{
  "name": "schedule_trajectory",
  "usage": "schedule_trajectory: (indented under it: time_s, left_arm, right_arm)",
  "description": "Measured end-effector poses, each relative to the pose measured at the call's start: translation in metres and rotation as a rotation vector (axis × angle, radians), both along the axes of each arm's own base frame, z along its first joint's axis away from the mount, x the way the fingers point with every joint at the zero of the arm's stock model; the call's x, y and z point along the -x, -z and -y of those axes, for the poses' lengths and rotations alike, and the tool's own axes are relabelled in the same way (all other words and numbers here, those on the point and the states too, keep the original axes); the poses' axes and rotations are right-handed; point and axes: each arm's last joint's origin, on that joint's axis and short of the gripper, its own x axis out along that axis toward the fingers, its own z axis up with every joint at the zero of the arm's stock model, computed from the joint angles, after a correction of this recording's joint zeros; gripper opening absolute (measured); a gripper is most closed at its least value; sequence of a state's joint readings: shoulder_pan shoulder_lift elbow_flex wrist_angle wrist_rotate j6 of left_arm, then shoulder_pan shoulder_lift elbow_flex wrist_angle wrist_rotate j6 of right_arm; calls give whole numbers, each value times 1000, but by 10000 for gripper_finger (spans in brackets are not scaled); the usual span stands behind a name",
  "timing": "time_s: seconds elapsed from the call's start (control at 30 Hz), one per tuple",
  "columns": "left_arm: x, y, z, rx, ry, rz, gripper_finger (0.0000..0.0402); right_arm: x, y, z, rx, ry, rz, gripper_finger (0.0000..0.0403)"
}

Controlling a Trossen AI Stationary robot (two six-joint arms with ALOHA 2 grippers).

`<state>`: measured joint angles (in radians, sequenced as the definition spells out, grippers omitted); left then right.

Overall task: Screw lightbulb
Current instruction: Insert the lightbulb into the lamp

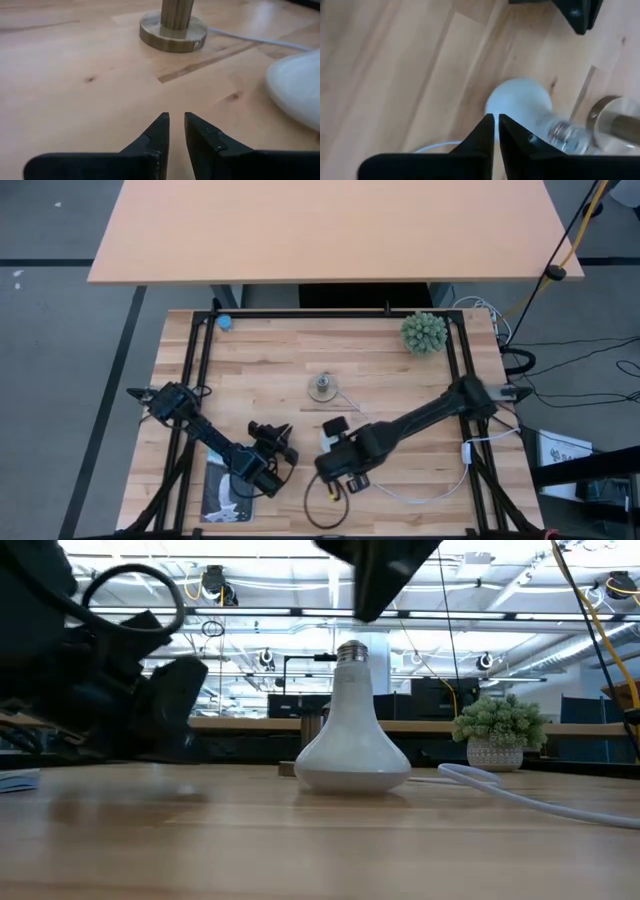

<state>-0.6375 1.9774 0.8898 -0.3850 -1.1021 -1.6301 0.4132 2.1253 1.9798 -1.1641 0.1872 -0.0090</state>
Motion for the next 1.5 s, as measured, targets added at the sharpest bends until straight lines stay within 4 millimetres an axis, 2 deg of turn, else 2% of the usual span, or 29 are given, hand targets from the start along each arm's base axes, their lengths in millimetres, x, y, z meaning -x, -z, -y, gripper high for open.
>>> schedule_trajectory:
  time_s: [0.13, 0.27, 0.4, 0.53, 0.67, 1.0, 1.27, 1.5]
  left_arm:
    - [-3, 0, -1, 10, 6, -13, 64]
    - [-4, 0, 0, 12, 18, -19, 64]
    - [-3, 1, 1, 16, 28, -32, 64]
    - [-2, 1, 2, 20, 37, -45, 64]
    - [-2, 1, 2, 21, 36, -45, 64]
    - [0, 1, 6, 28, 51, -48, 64]
    - [1, 1, 7, 34, 56, -49, 64]
    - [1, 2, 8, 44, 59, -58, 64]
  right_arm:
    - [-21, 12, -5, 71, -87, -122, 65]
    - [-34, 28, -10, 161, -186, -212, 120]
    - [-34, 44, -11, 333, -311, -257, 174]
    - [-33, 44, -11, 401, -397, -273, 202]
    - [-34, 44, -3, 416, -396, -299, 199]
    - [-44, 43, 41, 385, -269, -365, 157]
    - [-49, 44, 60, 315, -219, -384, 112]
    - [-50, 44, 66, 309, -159, -374, 105]
